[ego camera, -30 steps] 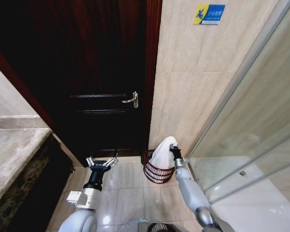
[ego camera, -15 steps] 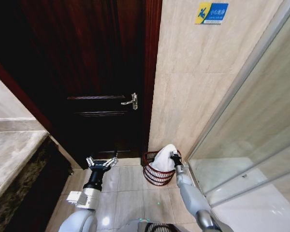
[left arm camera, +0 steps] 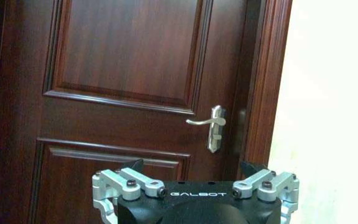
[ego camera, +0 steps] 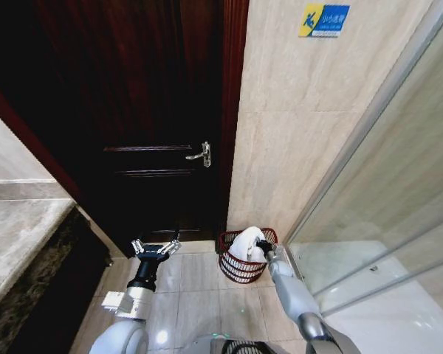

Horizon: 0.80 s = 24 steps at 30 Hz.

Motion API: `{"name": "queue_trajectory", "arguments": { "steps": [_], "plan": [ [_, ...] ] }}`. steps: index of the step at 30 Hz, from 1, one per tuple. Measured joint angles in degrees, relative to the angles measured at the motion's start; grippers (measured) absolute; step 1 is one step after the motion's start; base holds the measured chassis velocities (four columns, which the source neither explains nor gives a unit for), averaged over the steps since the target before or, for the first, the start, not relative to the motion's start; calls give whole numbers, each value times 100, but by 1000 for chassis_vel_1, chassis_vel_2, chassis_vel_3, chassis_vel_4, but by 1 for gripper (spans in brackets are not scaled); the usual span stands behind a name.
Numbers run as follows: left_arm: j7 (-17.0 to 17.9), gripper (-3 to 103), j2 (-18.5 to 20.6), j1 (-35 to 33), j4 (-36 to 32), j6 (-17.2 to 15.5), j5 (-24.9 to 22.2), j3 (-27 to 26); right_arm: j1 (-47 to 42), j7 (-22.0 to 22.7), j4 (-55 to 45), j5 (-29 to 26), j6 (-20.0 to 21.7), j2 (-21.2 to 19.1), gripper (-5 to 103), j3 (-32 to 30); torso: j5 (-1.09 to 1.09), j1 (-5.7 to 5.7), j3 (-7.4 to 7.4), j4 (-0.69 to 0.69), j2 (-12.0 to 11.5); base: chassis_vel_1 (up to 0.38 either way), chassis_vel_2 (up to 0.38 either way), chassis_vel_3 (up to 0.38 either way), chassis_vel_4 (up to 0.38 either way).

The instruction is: Discard the used towel into the hamper.

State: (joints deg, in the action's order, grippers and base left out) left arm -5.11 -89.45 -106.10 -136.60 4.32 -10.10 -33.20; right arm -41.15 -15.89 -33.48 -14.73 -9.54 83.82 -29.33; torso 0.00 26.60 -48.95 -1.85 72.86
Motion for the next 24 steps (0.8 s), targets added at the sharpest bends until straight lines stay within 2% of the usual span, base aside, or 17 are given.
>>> {"name": "queue_trajectory", "arguments": {
  "steps": [3,5,8,9,12,13,15,17,18,20,21,24],
  "plan": [
    [0,100,1,0,0,0,0,0,187,36,271,330,205,4,10,-170,0,0,0,-1,0,0,0,0,0],
    [0,100,1,0,0,0,0,0,201,37,284,369,272,-9,14,-178,1,1,0,-1,0,0,0,0,0],
    [0,100,1,0,0,0,0,0,216,8,314,545,418,-77,30,-172,-1,0,0,1,0,0,0,0,0],
    [0,100,1,0,0,0,0,0,216,8,314,545,418,-77,30,-172,-1,0,0,1,0,0,0,0,0],
    [0,100,0,0,0,0,0,0,433,22,747,918,505,-44,46,-239,0,0,0,0,0,0,0,0,0],
    [0,100,0,0,0,0,0,0,433,22,747,918,505,-44,46,-239,0,0,0,0,0,0,0,0,0],
    [0,100,0,0,0,0,0,0,580,26,1013,1065,633,3,57,-281,1,1,0,-1,0,0,0,0,0],
    [0,100,0,0,0,0,0,0,625,29,1093,1092,677,13,57,-278,1,1,0,0,0,0,0,0,0],
    [0,100,1,0,0,0,0,0,669,38,1181,1150,693,25,63,-287,-1,0,0,0,0,0,0,0,0],
    [0,100,0,0,0,0,0,0,844,76,1600,1646,722,75,73,-615,1,0,0,-1,0,0,0,0,0],
    [0,100,0,0,0,0,0,0,844,76,1600,1646,722,75,73,-615,1,0,0,-1,0,0,0,0,0],
    [0,100,1,0,0,0,0,0,992,173,1945,2013,810,108,84,-1069,0,0,0,0,0,0,0,0,0]
  ]
}}
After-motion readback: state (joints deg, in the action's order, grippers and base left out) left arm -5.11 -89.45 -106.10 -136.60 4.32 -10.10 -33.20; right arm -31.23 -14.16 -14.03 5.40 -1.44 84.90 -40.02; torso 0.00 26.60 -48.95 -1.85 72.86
